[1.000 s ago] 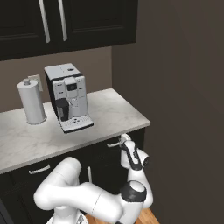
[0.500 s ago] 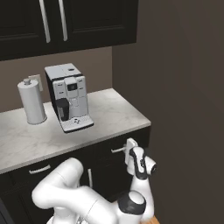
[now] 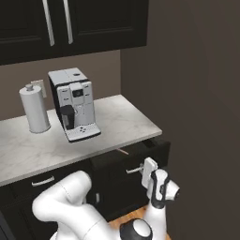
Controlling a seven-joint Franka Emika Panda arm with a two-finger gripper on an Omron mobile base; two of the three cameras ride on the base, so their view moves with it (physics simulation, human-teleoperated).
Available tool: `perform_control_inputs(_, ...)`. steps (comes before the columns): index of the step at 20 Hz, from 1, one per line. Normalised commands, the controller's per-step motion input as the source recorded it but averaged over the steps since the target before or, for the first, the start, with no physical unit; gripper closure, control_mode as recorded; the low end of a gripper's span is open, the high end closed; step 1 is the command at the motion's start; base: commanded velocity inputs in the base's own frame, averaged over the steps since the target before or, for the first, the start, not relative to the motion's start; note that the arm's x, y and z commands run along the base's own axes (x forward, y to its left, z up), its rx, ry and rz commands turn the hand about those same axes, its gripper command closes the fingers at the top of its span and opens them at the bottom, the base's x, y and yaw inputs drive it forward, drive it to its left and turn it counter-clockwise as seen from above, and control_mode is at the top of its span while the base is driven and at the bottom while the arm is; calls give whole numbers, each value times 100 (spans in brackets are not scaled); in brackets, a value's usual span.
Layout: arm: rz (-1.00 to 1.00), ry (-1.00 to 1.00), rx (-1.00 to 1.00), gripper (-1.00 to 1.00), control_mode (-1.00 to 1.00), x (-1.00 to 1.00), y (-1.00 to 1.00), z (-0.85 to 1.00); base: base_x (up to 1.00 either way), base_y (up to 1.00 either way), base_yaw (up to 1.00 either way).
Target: Take a straw from the drawer in front and place it inside the glass cup on the dining counter.
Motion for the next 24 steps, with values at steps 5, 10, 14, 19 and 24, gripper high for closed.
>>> perform_control_inputs(5,7,-1,0,100,-100,-56,-100,-11,0,0,0)
perform_control_inputs(10,7,0,-2,100,-100,-55,-100,-16,0,0,0)
perform_control_inputs(14,8,0,-4,100,-100,-57,-100,-16,0,0,0)
perform_control_inputs(19,8,0,-4,100,-100,-61,-100,-13,0,0,0)
perform_control_inputs(24,7,-1,-4,100,-100,-64,-100,-7,0,0,0)
